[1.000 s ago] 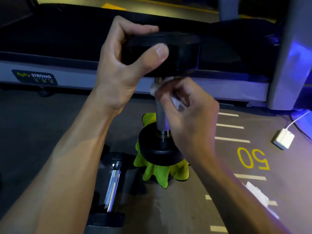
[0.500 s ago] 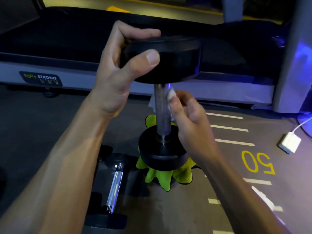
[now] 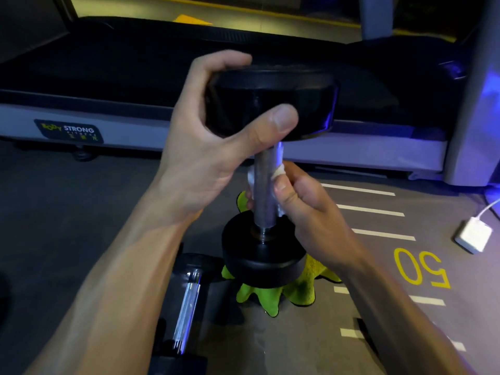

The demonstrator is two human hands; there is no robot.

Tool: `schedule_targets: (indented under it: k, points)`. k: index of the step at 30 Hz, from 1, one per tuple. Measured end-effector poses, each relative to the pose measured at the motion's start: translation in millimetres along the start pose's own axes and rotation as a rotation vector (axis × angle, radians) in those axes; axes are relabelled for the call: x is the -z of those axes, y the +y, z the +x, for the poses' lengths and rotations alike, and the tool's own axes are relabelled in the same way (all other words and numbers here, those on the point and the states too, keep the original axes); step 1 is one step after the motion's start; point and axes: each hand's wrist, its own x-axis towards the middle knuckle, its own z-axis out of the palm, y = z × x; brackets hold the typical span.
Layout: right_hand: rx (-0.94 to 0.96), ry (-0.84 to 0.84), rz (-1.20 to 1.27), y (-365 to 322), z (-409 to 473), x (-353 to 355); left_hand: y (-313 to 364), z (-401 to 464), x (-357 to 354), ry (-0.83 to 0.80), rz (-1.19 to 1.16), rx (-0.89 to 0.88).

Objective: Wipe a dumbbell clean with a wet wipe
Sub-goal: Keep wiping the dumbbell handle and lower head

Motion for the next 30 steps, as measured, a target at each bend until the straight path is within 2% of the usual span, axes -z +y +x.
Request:
schedule_targets:
  k: [4,8,10,15,19,21,23,27,30]
  points:
    - [0.03,0.047,-0.056,-3.7,1.8,16.3,-2.9,3.5,-11.0,0.027,-0.116,-0.024]
    - [0.036,0.078,-0.164,-3.0,2.0,33.2,-12.4,10.4,-14.7,-0.057,-0.2,0.035]
    - [0.025,0.12,-0.199,-1.1,1.8,35.8,-14.6,15.2,-13.3,-0.092,-0.125,0.049]
    - [0.033,0.14,-0.337,-2.3,-1.5,37.0,-15.0,32.6,-16.8,-0.126,0.207,-0.134]
    - [-0.164,0.012,-0.648,8.3,-26.0,42.3,-21.0,38.9,-10.0,-0.101,0.216,-0.135]
    - [-0.246,0.009,-0.75,3.5,-35.3,43.4,-20.9,40.2,-6.4,-0.124,0.223,-0.128]
    - [-0.27,0.038,-0.811,-6.5,-38.0,36.5,-19.1,40.3,-6.9,-0.152,0.218,-0.13]
    - [-0.32,0.232,-0.976,-22.0,-42.1,15.8,-18.5,40.2,-13.3,-0.171,0.186,-0.134]
    - [-0.32,0.234,-1.021,-29.5,-44.6,2.7,-20.8,43.5,-15.1,-0.141,0.166,-0.12]
